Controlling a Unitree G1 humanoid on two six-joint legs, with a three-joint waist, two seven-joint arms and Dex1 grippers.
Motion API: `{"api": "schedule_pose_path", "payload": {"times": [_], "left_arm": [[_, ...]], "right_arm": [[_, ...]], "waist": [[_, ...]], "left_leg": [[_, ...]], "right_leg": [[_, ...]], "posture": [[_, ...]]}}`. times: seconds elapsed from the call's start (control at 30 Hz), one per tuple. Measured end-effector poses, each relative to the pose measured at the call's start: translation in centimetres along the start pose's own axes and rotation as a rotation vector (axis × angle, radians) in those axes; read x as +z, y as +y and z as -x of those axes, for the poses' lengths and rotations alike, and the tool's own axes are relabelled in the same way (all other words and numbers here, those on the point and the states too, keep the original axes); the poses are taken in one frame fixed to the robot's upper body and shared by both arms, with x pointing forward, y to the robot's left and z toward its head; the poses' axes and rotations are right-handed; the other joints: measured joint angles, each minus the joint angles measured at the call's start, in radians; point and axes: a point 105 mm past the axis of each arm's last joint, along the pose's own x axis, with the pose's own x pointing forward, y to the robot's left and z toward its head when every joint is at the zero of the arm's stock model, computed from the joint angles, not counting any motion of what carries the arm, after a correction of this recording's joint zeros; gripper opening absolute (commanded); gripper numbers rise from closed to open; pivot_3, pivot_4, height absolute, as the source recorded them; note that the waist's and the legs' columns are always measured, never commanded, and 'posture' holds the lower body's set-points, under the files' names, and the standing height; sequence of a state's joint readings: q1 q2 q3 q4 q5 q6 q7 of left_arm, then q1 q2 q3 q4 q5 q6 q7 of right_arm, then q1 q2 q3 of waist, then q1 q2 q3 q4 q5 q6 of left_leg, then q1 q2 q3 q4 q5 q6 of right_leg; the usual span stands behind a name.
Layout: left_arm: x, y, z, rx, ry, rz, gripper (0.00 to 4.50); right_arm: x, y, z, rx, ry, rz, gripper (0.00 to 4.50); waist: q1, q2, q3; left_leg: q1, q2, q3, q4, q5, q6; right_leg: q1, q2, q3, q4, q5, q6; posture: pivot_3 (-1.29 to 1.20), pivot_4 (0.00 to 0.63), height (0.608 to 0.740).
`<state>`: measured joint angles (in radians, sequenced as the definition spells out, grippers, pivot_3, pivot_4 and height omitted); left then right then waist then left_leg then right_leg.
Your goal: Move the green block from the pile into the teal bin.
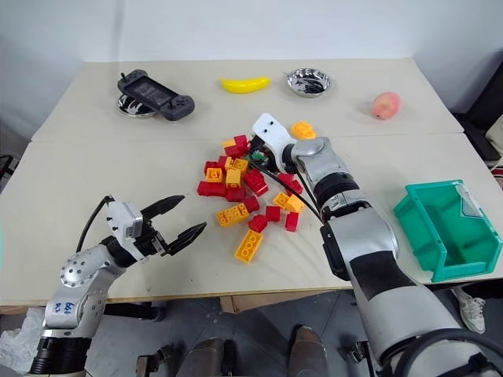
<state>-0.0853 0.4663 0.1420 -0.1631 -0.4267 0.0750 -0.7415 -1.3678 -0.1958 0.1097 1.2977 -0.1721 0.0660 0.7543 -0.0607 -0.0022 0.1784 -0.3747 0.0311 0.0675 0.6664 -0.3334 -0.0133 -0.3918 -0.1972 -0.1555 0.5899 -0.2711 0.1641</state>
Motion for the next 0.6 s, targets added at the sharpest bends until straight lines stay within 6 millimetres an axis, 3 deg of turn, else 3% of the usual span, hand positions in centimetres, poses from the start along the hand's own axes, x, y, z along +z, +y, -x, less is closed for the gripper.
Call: {"api": "schedule_pose_path", "payload": {"times": [0.1,0.2,0.37,0.53,0.6], "left_arm": [[-0.01,-0.03,-0.02,-0.002,0.001,0.001,4.5],[0.11,0.01,-0.15,-0.006,-0.002,-0.001,4.5],[0.57,0.17,-0.5,-0.013,-0.015,-0.013,4.5],[0.46,0.17,-0.46,-0.016,-0.012,-0.009,4.5],[0.45,0.17,-0.45,-0.015,-0.011,-0.009,4.5]], "right_arm": [[-0.09,-0.01,0.0,-0.001,0.005,-0.005,2.18],[-0.37,0.14,-0.1,0.003,0.02,-0.04,2.73],[-0.22,0.93,-0.75,0.012,0.02,-0.069,4.38],[-0.53,0.79,-0.83,-0.012,0.036,-0.084,4.45],[-0.59,0.9,-0.9,-0.011,0.041,-0.089,4.05]], "waist": [[0.0,0.0,0.0],[0.0,0.0,0.0],[-0.001,0.0,0.0],[-0.001,0.0,0.0],[-0.001,0.0,0.0]], "left_leg": [[0.0,0.0,0.0,0.0,0.0,0.0],[0.0,0.0,0.0,0.0,0.0,0.0],[0.0,0.0,0.0,0.0,0.0,0.0],[0.0,0.0,0.0,0.0,0.0,0.0],[0.0,0.0,0.0,0.0,0.0,0.0]], "right_leg": [[0.0,0.0,0.0,0.0,0.0,0.0],[0.0,0.0,0.0,0.0,0.0,0.0],[0.0,0.0,0.0,0.0,0.0,0.0],[0.0,0.0,0.0,0.0,0.0,0.0],[0.0,0.0,0.0,0.0,0.0,0.0]], "posture": [[0.0,0.15,0.74],[0.0,0.15,0.74],[0.0,0.15,0.74],[0.0,0.15,0.74],[0.0,0.15,0.74]]}}
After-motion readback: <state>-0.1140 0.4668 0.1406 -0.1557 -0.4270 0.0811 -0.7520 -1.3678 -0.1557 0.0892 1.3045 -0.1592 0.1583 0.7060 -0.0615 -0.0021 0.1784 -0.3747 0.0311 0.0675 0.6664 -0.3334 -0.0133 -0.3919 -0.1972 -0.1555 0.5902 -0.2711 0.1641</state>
